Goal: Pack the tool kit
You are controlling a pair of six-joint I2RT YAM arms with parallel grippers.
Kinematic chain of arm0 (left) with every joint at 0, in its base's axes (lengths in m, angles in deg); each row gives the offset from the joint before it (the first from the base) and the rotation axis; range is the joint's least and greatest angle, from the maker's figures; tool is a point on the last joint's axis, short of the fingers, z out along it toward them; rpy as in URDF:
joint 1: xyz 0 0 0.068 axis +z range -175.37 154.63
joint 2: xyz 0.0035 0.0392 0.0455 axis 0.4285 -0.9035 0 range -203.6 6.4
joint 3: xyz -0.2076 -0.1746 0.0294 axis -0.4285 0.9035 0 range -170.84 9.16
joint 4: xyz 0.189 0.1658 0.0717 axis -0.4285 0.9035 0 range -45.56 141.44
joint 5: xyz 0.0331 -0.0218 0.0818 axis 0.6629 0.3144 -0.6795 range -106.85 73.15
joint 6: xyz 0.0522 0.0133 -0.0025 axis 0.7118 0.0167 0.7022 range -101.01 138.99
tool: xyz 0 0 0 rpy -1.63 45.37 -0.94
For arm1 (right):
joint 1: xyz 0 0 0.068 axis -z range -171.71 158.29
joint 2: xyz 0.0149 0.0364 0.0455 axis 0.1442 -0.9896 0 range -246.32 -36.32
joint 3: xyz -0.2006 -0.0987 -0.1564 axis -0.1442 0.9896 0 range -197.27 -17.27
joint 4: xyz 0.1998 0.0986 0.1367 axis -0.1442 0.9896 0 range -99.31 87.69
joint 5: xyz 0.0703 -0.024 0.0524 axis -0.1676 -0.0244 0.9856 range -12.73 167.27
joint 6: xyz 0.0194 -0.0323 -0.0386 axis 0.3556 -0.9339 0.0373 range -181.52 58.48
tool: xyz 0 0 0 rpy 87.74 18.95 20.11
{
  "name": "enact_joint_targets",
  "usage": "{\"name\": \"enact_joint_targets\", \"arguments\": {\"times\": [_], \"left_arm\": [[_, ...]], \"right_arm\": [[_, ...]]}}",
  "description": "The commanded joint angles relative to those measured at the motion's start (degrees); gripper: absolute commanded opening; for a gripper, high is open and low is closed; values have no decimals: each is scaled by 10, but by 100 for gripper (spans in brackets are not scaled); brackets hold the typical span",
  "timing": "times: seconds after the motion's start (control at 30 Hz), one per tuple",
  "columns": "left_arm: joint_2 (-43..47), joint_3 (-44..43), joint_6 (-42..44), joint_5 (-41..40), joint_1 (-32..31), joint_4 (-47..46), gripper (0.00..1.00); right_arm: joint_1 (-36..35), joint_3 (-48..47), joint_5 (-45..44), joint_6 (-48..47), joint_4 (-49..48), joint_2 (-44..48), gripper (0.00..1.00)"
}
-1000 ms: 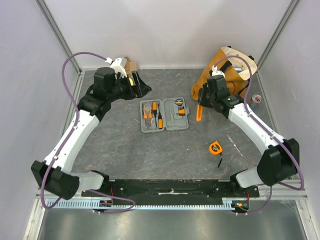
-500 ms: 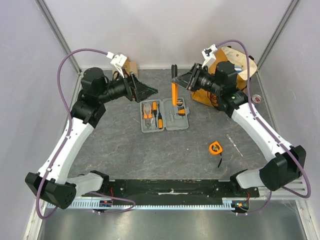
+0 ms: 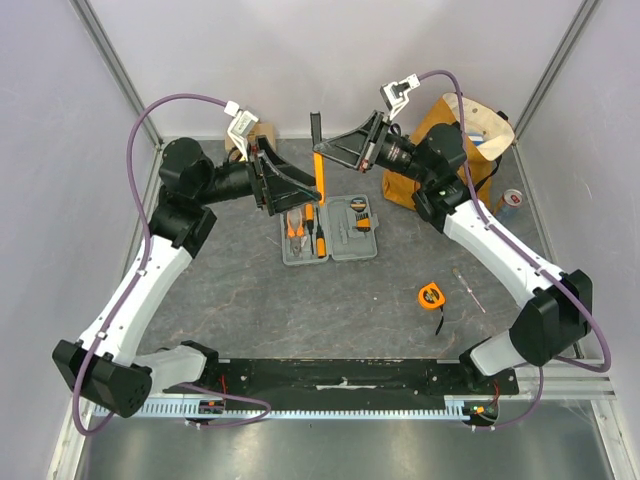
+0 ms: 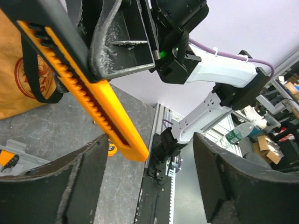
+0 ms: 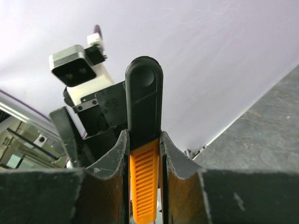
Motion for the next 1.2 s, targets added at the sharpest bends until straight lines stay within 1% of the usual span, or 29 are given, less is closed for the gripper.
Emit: {"name": "enact_joint_targets", "arguments": {"times": [0.0,0.13,0.27,0.3,0.37,0.4,0.5,0.57,0.6,0.63,0.67,0.7,0.73,0.8,0.9,0.93,0.97,1.0,1.07,1.17], "left_arm": [[-11,-12,-34,13,-1,-41,75],[-24,-19,-42,8,-1,-34,65],[-31,-18,-54,6,-1,-34,63],[-33,-19,-56,5,0,-34,61],[-34,-21,-57,0,0,-34,52],[-32,-23,-57,-2,0,-33,45],[-28,-26,-45,-22,-1,-14,21],[-23,-32,-24,-50,0,18,6],[-21,-35,-8,-71,0,46,2],[-18,-40,5,-95,-1,74,2],[-18,-43,17,-116,-1,97,2],[-19,-47,31,-147,0,121,2],[-21,-52,42,-172,-1,143,2],[-26,-59,59,-220,0,189,2],[-39,-63,74,-290,-6,234,2],[-47,-66,73,-314,-9,248,2],[-58,-71,67,-339,-14,266,2],[-69,-74,55,-361,-18,281,2],[-99,-83,29,-391,-27,313,2],[-152,-99,6,-440,-61,342,2]], "right_arm": [[-8,-38,31,46,-84,-7,12],[-14,-33,45,72,-117,-16,13],[-17,-23,49,92,-147,-20,13],[-18,-23,49,91,-147,-20,13],[-20,-21,48,88,-146,-20,13],[-20,-19,48,87,-143,-19,13],[-20,-14,45,75,-127,-15,14],[-20,-11,38,52,-99,-9,24],[-20,-10,29,36,-74,-5,37],[-19,-12,15,9,-39,1,50],[-19,-13,-7,-19,8,8,60],[-19,-11,-38,-62,59,19,67],[-18,-10,-62,-89,85,28,72],[-17,-18,-121,-134,158,44,80],[-16,-35,-239,-186,281,62,82],[-16,-41,-294,-198,322,65,82],[-15,-47,-318,-207,363,65,82],[-16,-53,-368,-212,394,68,81],[-16,-51,-418,-220,435,72,79],[-16,-31,-449,-225,458,84,78]]}}
